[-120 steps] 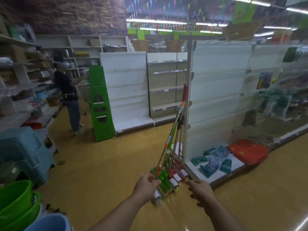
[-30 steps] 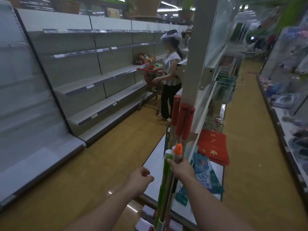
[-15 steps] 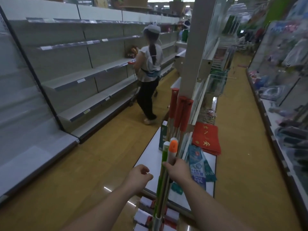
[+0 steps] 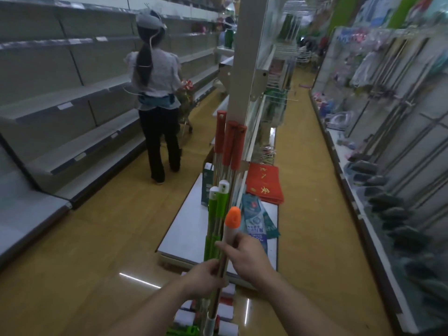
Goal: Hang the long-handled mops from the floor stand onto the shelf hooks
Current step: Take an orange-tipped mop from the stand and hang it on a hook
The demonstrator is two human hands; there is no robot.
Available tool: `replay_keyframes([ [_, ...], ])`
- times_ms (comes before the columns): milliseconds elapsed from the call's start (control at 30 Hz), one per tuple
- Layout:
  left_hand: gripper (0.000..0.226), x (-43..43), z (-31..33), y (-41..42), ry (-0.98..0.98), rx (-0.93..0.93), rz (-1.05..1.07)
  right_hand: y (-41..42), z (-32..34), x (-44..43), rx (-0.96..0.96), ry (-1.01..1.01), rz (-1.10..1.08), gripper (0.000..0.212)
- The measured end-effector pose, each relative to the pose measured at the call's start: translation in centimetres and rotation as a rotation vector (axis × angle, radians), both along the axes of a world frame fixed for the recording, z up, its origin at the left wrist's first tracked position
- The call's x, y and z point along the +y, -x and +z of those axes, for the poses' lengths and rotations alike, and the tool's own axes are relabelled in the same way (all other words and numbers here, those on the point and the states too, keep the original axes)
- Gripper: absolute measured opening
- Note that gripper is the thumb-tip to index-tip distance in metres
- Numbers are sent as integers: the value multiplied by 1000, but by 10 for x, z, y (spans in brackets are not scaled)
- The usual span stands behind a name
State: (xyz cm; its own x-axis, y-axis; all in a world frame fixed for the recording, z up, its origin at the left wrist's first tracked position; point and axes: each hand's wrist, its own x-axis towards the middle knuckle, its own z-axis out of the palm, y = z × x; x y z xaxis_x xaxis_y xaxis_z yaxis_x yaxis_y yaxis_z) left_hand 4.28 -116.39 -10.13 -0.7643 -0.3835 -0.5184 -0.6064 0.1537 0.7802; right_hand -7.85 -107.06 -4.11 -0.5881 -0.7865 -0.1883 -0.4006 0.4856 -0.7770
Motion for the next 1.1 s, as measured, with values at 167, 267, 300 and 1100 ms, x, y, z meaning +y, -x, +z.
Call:
replay_keyframes([
  [167, 25, 25, 10, -1, 1, 68, -3, 5, 11, 37, -9, 63, 6, 31],
  [267, 10, 37, 21, 4, -4, 109, -30, 13, 21, 56, -17, 127, -2, 39],
  [300, 6, 40, 26, 6, 1, 121, -40, 16, 25, 62, -27, 144, -5, 43],
  [1100, 18, 262, 189, 191, 143, 559, 6, 178, 198, 298, -3, 613, -21, 24],
])
